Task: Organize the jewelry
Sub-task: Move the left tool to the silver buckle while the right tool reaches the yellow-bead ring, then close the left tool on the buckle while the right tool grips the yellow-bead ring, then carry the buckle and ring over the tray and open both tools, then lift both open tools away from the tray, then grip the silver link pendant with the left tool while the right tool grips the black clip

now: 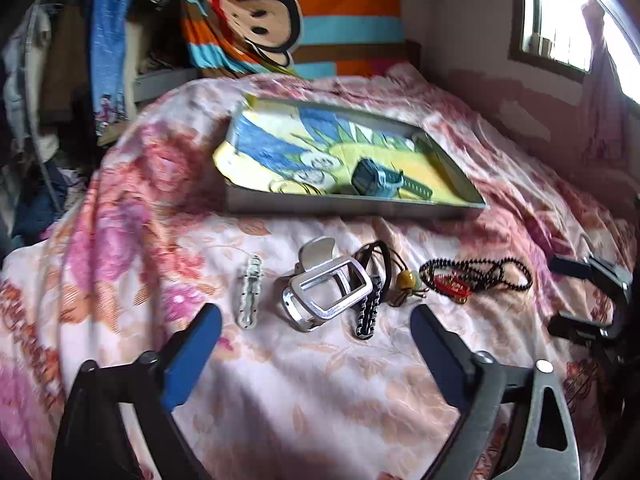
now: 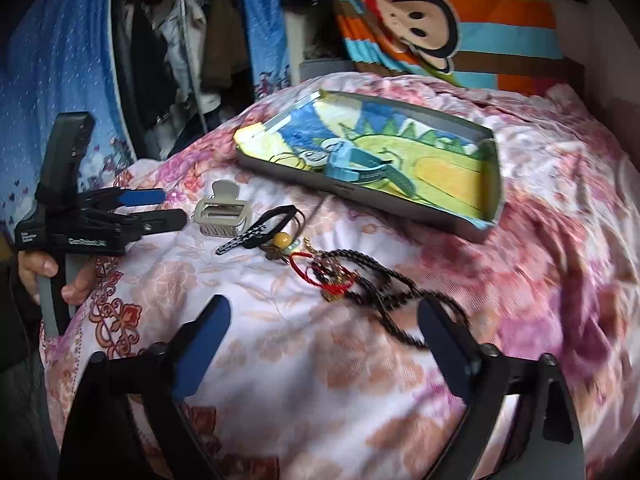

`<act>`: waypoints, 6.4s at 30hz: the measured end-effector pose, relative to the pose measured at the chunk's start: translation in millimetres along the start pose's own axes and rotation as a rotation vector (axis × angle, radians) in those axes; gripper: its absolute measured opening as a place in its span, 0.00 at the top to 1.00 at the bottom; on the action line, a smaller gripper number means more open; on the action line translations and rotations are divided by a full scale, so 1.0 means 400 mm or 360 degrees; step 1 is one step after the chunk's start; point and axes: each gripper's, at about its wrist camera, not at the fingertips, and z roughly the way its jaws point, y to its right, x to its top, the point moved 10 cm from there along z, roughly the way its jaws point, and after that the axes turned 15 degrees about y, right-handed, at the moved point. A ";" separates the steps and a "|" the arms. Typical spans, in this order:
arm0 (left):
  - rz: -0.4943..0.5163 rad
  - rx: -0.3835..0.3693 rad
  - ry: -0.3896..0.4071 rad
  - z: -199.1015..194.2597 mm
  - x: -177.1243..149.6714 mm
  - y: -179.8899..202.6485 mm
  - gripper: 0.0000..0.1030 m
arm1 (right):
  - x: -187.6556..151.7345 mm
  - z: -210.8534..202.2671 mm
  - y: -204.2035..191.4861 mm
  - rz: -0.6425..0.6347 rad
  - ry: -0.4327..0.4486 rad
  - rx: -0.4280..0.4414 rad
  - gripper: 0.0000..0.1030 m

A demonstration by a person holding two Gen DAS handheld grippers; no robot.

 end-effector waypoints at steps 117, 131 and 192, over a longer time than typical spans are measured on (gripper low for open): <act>-0.0279 0.0103 0.0395 0.142 0.318 0.045 0.00 | 0.197 0.117 0.263 0.0191 0.0285 -0.0555 0.12; -0.0247 0.0173 0.0577 -0.125 0.258 0.026 0.00 | 0.229 -0.100 0.100 -0.0015 0.0441 -0.0493 0.07; -0.0043 -0.0058 -0.0155 0.076 -0.016 -0.121 0.54 | 0.070 0.209 -0.159 -0.0228 -0.0147 0.0263 0.46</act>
